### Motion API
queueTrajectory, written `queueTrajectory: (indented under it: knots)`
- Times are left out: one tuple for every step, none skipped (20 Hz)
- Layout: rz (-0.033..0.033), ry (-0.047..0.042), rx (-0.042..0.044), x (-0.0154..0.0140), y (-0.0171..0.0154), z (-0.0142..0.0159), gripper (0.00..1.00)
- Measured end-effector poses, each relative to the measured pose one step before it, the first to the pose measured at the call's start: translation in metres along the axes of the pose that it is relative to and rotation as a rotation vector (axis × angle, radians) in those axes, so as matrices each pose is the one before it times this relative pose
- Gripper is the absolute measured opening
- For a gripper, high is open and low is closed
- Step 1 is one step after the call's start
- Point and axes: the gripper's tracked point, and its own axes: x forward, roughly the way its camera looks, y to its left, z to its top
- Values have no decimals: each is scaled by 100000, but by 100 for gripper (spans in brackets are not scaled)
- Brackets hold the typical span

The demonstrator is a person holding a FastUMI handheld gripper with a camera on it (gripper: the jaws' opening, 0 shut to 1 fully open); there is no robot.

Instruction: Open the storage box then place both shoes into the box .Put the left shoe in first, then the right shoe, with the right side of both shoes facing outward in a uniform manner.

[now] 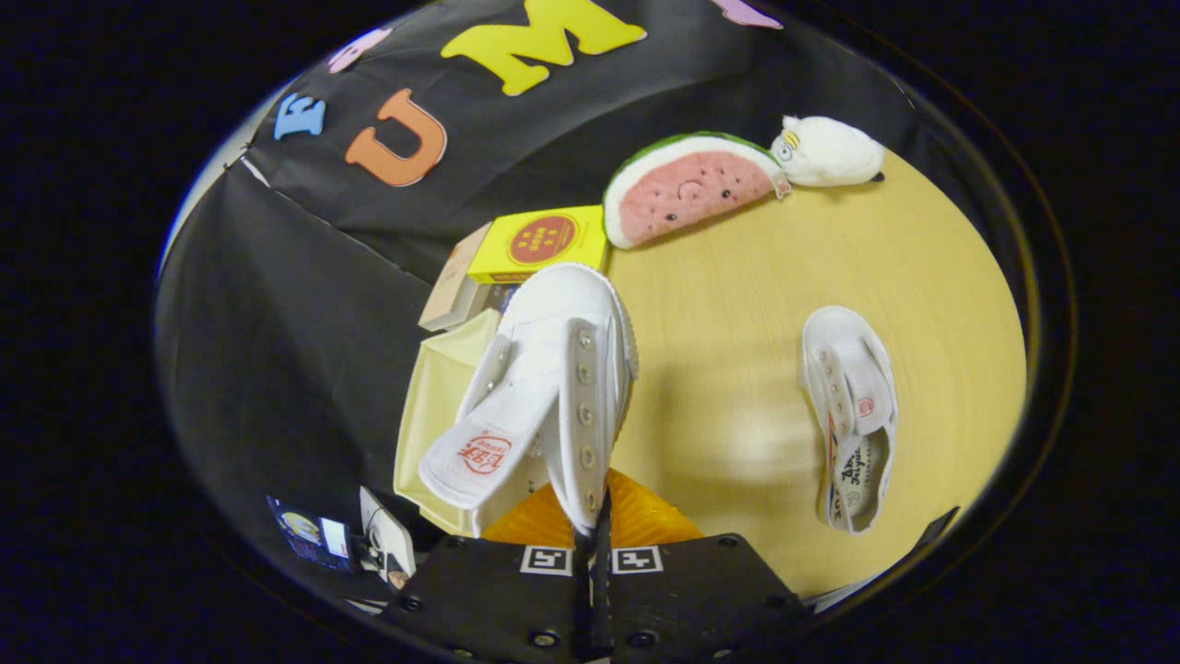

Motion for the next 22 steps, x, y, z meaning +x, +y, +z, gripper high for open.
queueTrajectory:
  knots:
    - [106, -1419, -852, -310, 1656, 335, 1]
    - [573, -868, -516, 152, 1764, 287, 1]
    - [769, -317, -667, 229, 1703, 97, 1]
    - [533, -217, -2175, 544, 1578, 65, 1]
    - [590, -278, -600, 741, 1382, -80, 1]
    - [536, 371, 68, 850, 1428, -51, 1]
    - [67, 794, 313, 894, 1221, -333, 1]
    - [-1413, 1132, -59, 1110, 906, -306, 1]
    - [-3143, 1216, -491, 1347, 324, -228, 1]
    - [-2490, 603, -688, 1458, 692, -129, 1]
    - [-1329, 923, 205, 1431, 795, -142, 1]
    - [-527, 1054, 792, 1064, 810, -394, 1]
    - [-329, 1040, 1166, 1159, 564, -457, 1]
    - [-1114, 950, -413, 1160, 439, -679, 1]
    - [-1602, 248, -1383, 1042, 329, -710, 1]
    - [-1859, -19, 193, 836, 123, -674, 1]
    - [-1657, -36, 1316, 756, 326, -422, 1]
    - [-1166, -1936, 1121, 633, 347, 2, 1]
    - [-1142, -1281, 221, 784, 427, -115, 1]
    - [-2192, 499, -11, 490, -328, -367, 1]
    - [-1813, 879, 1253, 524, -35, -436, 1]
    - [-1260, 628, 2085, 540, -105, -282, 1]
